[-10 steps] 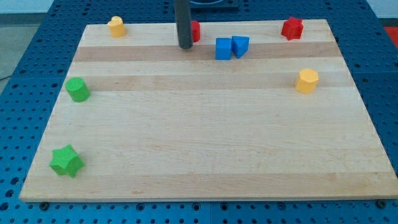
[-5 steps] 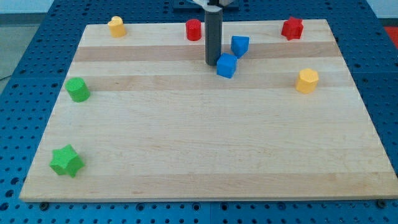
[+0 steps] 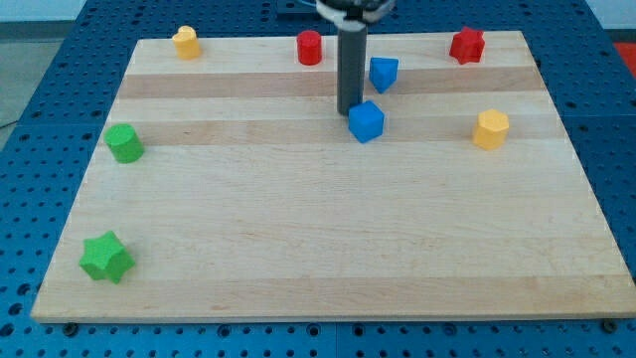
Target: Move the blue cube to the right of the green star
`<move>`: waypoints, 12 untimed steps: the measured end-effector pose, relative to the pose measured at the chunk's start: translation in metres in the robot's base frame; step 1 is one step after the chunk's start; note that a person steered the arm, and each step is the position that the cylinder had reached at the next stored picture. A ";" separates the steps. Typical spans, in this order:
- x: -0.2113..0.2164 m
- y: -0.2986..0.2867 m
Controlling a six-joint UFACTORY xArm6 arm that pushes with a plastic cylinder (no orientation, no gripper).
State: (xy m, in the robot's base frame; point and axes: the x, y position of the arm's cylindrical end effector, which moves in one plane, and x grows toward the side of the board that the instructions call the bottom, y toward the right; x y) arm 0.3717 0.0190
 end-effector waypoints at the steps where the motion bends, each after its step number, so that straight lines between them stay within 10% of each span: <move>1: 0.022 -0.013; 4: -0.014 0.036; 6: 0.082 -0.003; 12: 0.127 0.006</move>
State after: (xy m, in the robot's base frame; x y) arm 0.4987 0.0251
